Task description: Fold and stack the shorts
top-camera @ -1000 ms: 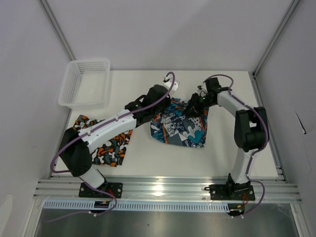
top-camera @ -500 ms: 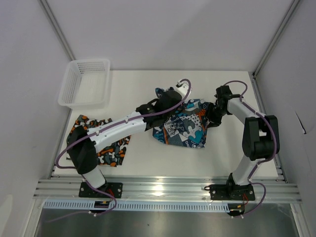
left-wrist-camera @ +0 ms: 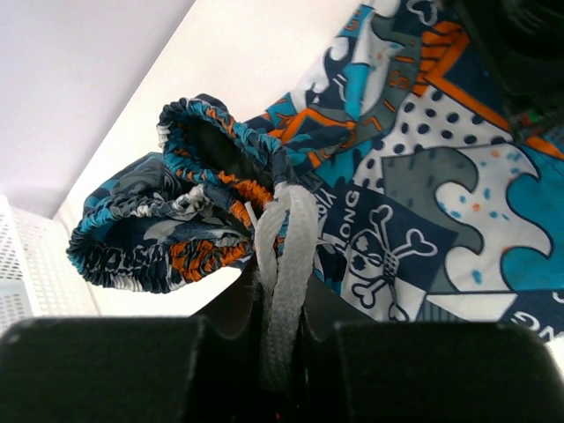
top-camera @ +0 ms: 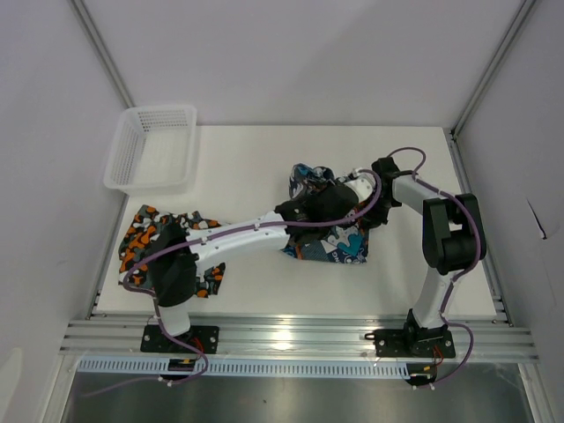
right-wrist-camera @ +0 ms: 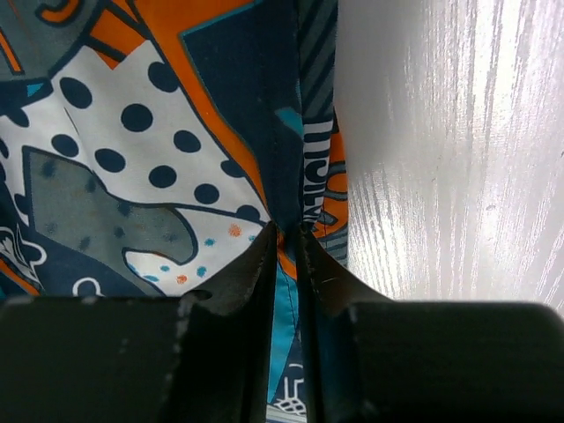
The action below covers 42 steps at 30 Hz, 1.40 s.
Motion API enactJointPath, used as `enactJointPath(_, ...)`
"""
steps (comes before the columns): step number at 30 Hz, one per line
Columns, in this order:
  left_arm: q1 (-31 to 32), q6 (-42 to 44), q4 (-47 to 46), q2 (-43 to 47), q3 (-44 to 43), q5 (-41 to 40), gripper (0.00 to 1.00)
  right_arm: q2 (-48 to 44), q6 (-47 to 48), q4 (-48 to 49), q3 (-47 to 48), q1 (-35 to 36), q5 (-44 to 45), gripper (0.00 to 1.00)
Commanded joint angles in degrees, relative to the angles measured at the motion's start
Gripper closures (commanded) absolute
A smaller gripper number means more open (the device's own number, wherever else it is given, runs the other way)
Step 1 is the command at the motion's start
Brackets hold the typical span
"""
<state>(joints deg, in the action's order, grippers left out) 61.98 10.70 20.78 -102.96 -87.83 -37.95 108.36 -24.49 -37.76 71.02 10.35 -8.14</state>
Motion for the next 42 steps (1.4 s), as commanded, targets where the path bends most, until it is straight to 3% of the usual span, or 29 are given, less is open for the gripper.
enactJointPath(1,3.5,4.5,-1.4,-3.2,-3.6,-4.9,1.0,1.5,-0.5,3.1,-0.5,0.1,0.9,0.84)
enactJointPath(6,5.8,4.5,0.0,-9.0,-9.5,-5.8,1.0,0.2,-0.7,5.8,-2.6,-2.0,-2.7,0.89)
enactJointPath(20,5.3,-8.8,7.0,-23.7,-26.9,-2.1,1.0,-3.3,-2.1,12.2,-8.9,-6.4,-11.4,0.92)
enactJointPath(32,3.9,-15.4,-2.9,-20.9,-20.4,4.5,0.99,-3.4,-2.8,15.1,-11.0,-9.8,-18.1,0.92)
enactJointPath(35,3.6,-17.0,-4.8,-20.6,-18.8,4.9,0.92,-3.6,-3.5,17.2,-12.2,-12.5,-21.4,0.91)
enactJointPath(37,3.3,-17.9,-5.3,-20.8,-18.7,5.3,0.82,-3.6,-4.0,17.9,-12.6,-13.4,-22.8,0.89)
enactJointPath(41,2.8,-20.0,-5.8,-21.5,-18.3,6.4,0.51,-3.6,-4.3,18.7,-12.8,-14.3,-23.9,0.85)
enactJointPath(42,2.3,-21.4,-6.0,-21.4,-17.9,7.1,0.36,-3.6,-4.4,18.8,-12.8,-14.7,-24.0,0.83)
